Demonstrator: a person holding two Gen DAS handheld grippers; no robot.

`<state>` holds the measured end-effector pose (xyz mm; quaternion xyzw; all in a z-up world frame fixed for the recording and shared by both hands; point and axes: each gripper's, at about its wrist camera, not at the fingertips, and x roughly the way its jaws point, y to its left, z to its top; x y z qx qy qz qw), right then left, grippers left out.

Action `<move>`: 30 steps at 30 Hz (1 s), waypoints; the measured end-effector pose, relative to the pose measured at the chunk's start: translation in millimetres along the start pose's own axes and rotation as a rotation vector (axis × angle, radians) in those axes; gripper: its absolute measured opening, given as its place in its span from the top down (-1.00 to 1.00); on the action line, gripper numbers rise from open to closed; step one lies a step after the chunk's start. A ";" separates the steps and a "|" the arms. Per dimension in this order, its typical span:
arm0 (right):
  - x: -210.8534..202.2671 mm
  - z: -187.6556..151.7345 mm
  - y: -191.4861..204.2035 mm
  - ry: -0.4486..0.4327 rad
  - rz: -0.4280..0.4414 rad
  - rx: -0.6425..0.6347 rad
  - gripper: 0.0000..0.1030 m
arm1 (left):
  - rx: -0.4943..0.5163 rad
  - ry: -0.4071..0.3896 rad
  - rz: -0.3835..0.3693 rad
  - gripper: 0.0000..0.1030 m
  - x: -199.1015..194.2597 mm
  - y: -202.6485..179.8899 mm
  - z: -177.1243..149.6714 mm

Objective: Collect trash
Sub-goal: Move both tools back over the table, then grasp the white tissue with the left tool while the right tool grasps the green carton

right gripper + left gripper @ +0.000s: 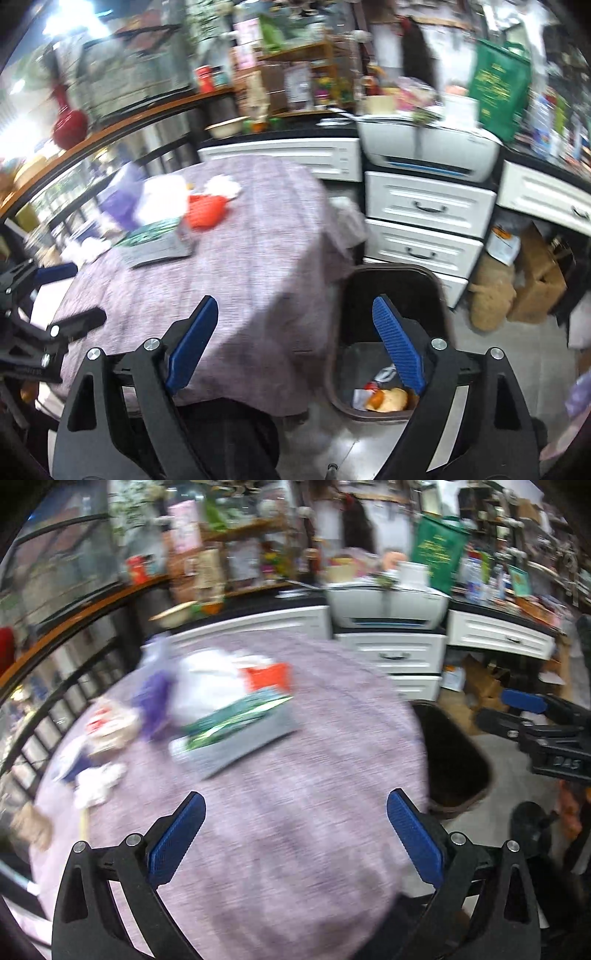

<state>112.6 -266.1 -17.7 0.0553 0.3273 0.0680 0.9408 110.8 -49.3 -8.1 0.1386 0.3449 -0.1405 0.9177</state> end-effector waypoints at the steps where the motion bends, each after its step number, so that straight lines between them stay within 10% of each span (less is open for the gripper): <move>1: 1.8 0.7 6.6 0.003 0.010 -0.011 -0.65 | -0.015 -0.004 0.020 -0.89 -3.1 12.6 -5.8; 12: 34.7 28.3 98.6 0.006 0.146 -0.135 -0.65 | -0.249 0.044 0.256 -0.89 19.8 161.2 -27.8; 24: 56.3 37.0 117.7 0.019 0.148 -0.228 -0.65 | -0.372 0.189 0.201 -0.78 96.4 246.4 -10.6; 30: 69.8 39.5 110.7 0.050 0.137 -0.250 -0.65 | -0.367 0.221 0.166 -0.42 111.6 253.5 -9.3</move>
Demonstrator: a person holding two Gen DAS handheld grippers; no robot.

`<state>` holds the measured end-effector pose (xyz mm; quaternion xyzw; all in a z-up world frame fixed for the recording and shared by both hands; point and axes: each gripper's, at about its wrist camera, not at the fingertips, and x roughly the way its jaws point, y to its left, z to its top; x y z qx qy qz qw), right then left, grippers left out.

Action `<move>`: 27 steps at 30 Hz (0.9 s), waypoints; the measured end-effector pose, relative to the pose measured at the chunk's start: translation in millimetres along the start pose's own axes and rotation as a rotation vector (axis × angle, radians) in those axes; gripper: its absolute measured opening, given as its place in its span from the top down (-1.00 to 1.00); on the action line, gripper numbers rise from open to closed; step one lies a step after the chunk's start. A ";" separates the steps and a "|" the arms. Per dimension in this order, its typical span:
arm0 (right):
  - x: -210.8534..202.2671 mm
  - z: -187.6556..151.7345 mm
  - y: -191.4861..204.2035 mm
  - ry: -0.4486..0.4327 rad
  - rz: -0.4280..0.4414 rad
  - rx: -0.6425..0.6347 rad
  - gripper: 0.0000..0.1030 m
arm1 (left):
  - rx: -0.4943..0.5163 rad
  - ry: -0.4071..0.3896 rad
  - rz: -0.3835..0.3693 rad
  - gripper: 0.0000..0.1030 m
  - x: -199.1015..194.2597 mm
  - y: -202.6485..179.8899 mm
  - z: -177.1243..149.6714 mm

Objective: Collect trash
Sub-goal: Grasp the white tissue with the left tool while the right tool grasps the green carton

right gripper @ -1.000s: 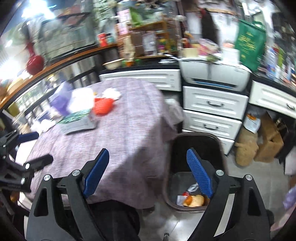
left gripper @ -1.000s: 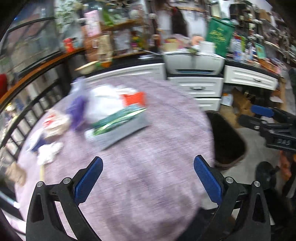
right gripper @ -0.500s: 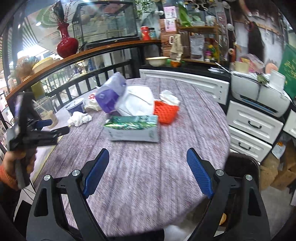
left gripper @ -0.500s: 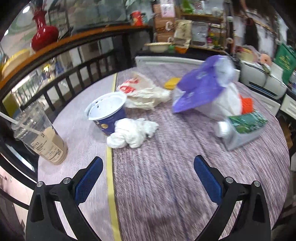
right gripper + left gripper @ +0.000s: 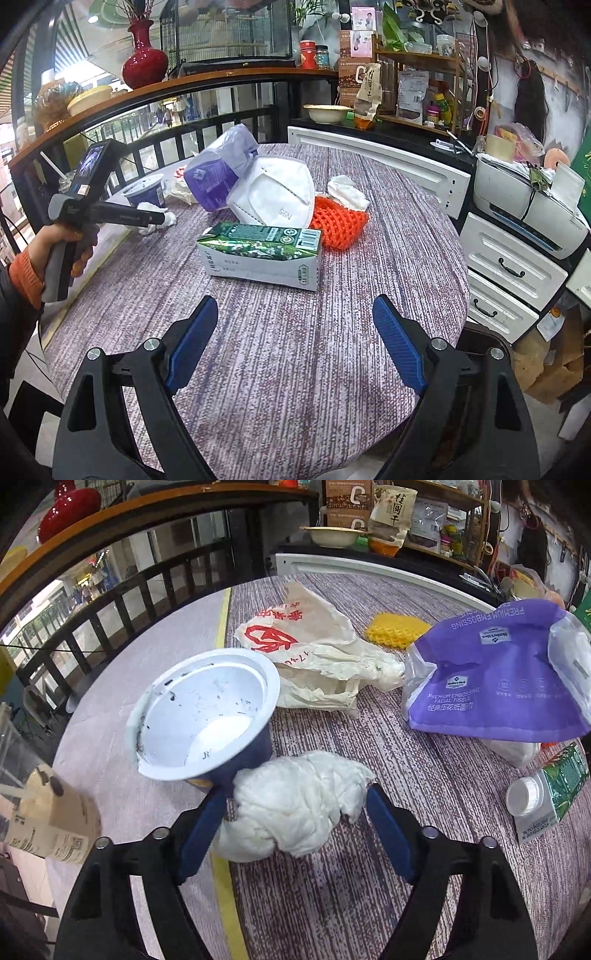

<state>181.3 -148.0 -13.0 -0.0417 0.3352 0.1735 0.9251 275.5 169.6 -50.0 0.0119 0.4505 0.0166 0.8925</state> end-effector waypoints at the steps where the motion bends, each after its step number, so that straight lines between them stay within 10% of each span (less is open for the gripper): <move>1: 3.1 0.9 -1.8 0.006 0.002 -0.002 -0.65 | -0.002 0.009 -0.015 -0.29 2.0 -0.1 0.1; 5: 10.7 3.0 -5.1 0.016 0.000 0.005 -0.65 | -0.023 0.013 -0.024 0.16 4.7 0.3 -2.0; 14: 32.1 16.8 -3.0 0.033 0.048 -0.072 -0.65 | -0.059 0.003 -0.085 0.31 -16.0 -3.7 -14.8; 27: 90.3 77.4 37.9 0.207 0.308 -0.667 -0.58 | 0.086 -0.084 -0.181 0.31 -68.0 -53.8 -52.6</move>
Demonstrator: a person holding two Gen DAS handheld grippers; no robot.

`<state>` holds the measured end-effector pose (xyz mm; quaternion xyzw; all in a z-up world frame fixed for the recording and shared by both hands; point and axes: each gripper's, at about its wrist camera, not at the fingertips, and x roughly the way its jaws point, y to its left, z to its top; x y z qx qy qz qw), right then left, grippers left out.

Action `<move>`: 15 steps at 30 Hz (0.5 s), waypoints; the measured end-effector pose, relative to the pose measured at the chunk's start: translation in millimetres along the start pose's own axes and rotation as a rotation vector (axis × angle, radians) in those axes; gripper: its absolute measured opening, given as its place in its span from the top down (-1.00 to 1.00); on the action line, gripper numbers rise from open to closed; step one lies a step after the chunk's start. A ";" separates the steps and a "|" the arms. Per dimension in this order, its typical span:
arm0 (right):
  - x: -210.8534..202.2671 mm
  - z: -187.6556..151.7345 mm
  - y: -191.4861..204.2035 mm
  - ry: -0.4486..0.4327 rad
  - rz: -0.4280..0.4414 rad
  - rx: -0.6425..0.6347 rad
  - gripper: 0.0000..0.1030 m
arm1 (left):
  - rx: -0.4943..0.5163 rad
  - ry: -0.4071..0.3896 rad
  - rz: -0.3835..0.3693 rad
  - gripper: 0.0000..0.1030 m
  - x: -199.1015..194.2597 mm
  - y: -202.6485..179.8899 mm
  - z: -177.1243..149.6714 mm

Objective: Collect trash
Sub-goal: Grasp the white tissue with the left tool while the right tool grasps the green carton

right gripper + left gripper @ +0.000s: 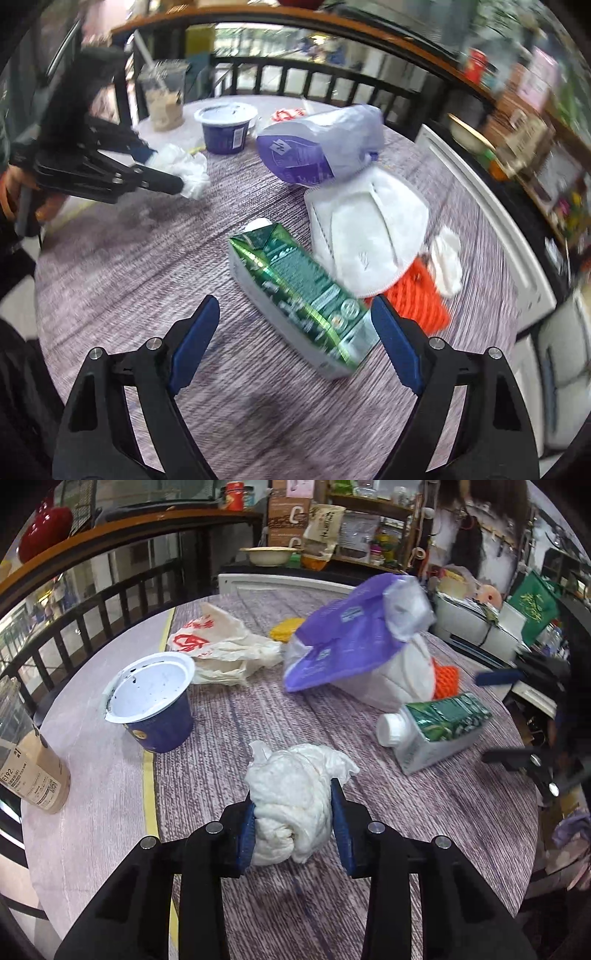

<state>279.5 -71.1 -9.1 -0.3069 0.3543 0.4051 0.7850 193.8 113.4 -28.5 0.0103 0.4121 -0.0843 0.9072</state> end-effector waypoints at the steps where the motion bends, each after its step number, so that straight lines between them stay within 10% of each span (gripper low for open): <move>1: 3.5 4.2 -0.8 0.016 0.011 -0.028 -0.53 | 0.008 -0.002 -0.002 0.31 -1.2 -1.8 -1.6; 15: 75.2 33.8 1.2 0.260 0.135 -0.269 -0.20 | -0.046 0.019 -0.074 0.31 6.7 4.8 -14.8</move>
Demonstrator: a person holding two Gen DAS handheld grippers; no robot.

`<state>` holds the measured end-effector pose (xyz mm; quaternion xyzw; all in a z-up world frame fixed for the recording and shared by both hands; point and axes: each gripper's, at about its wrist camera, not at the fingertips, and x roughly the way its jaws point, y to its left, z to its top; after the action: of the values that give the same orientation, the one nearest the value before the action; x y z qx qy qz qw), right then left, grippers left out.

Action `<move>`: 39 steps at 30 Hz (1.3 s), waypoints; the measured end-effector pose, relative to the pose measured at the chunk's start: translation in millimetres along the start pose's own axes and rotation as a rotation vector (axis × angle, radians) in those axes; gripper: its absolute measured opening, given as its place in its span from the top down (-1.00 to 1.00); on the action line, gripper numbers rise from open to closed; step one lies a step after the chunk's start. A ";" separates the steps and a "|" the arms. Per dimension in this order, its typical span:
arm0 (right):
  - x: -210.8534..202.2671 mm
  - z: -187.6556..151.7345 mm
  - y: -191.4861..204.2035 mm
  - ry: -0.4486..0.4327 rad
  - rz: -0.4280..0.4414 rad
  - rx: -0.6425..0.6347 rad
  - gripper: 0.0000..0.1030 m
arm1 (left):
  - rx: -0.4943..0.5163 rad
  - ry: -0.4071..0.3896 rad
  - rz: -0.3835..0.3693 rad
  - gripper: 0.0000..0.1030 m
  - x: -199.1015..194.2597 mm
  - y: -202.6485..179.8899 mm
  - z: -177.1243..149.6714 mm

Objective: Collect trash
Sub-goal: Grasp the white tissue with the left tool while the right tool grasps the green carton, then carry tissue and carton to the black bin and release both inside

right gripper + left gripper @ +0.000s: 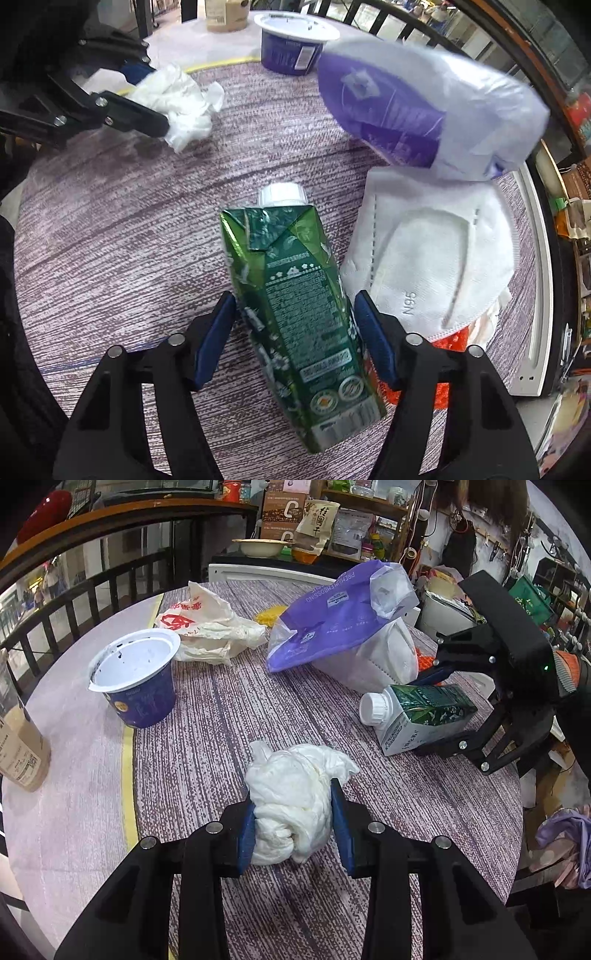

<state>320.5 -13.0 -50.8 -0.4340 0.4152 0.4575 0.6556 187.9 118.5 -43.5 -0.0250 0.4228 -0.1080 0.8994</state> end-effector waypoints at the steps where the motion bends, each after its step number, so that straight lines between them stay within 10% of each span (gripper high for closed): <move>1: 0.3 0.9 -1.4 -0.007 0.021 0.007 -0.13 | -0.004 0.003 -0.005 0.31 1.0 0.7 -0.1; 19: -54.1 -71.9 22.6 -0.305 -0.030 0.465 0.05 | -0.001 -0.011 -0.037 0.31 -6.5 -31.1 -7.6; 39: -108.6 -244.5 79.3 -0.532 -0.252 0.897 0.05 | 0.193 -0.079 -0.165 0.30 -11.4 -189.0 -3.6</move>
<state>182.6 -254.9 -31.7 -0.0269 0.3340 0.2472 0.9092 145.4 -63.2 -11.5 0.0228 0.3710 -0.2210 0.9017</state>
